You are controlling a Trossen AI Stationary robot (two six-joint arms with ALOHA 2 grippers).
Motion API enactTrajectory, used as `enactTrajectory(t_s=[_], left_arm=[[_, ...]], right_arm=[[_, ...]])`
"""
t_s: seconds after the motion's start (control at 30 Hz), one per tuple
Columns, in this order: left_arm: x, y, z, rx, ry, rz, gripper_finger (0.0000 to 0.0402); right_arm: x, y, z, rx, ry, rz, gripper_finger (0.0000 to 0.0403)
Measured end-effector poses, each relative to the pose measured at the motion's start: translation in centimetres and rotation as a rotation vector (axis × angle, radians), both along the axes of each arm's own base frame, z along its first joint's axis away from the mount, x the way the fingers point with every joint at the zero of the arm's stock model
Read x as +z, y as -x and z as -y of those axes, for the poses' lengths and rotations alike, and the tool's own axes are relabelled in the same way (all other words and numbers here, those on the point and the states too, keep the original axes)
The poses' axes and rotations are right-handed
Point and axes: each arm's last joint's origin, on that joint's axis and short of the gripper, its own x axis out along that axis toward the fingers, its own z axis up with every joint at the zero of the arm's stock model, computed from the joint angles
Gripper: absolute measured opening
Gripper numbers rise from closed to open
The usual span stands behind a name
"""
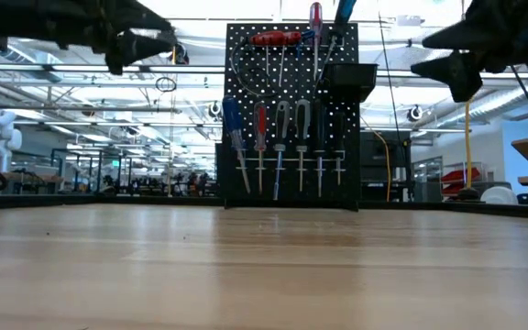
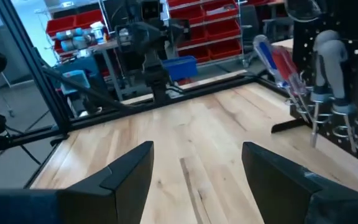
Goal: Hang tools onto peg board
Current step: Return to Home Position
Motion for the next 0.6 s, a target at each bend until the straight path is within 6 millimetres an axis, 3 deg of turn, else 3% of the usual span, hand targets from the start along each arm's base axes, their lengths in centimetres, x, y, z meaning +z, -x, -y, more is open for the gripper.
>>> enactTrajectory(t_s=[0.33, 0.6], left_arm=[[-3.6, 1.4, -0.2, 0.045, 0.05, -0.023, 0.0239], [-3.1, 3.8, -0.6, 0.059, 0.069, 0.068, 0.0239]], right_arm=[[-3.2, 1.1, 0.6, -0.038, -0.069, -0.011, 0.0238], [-3.5, 1.6, 0.9, -0.053, -0.068, 0.016, 0.0238]])
